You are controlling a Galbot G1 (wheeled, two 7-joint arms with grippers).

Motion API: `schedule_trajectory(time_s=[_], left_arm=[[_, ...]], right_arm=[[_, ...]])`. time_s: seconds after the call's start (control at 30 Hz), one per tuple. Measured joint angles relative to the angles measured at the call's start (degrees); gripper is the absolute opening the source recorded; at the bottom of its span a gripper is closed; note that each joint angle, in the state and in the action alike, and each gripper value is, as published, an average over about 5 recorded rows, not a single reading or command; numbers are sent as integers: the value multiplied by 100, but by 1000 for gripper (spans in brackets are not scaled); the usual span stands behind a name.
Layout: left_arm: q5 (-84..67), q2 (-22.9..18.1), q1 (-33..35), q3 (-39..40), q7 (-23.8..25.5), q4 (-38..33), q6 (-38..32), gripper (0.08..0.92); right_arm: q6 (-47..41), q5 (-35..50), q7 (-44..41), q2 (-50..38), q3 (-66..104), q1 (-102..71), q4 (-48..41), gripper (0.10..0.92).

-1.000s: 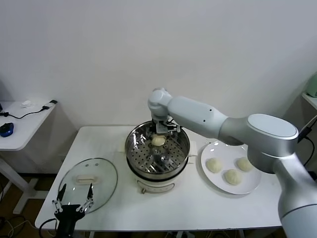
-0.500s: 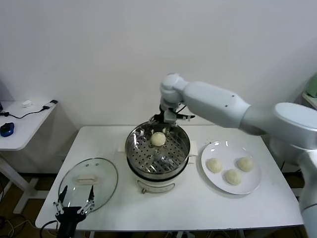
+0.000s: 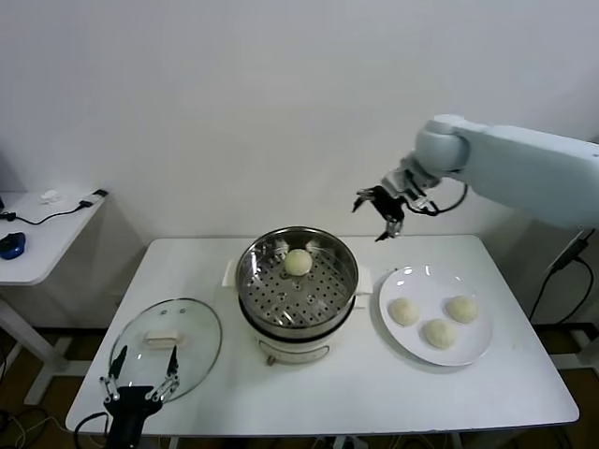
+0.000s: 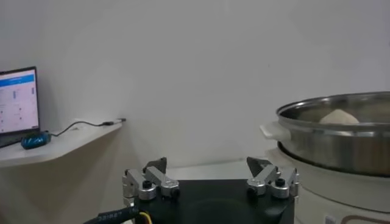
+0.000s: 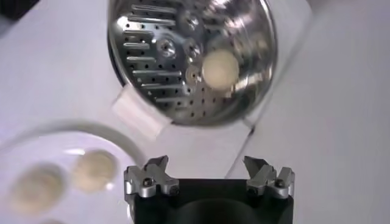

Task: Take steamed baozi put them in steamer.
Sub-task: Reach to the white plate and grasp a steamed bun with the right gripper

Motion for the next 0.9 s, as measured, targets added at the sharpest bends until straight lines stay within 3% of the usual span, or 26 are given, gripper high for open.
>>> schedule_trajectory(time_s=[0.27, 0.9], left_arm=[[-70, 38, 79, -17, 21, -8, -31, 823], [-182, -4, 16, -87, 103, 94, -59, 823]], right_arm=[[-799, 167, -184, -413, 73, -645, -60, 823], [-1227, -960, -355, -24, 1404, -2786, -1232, 823]])
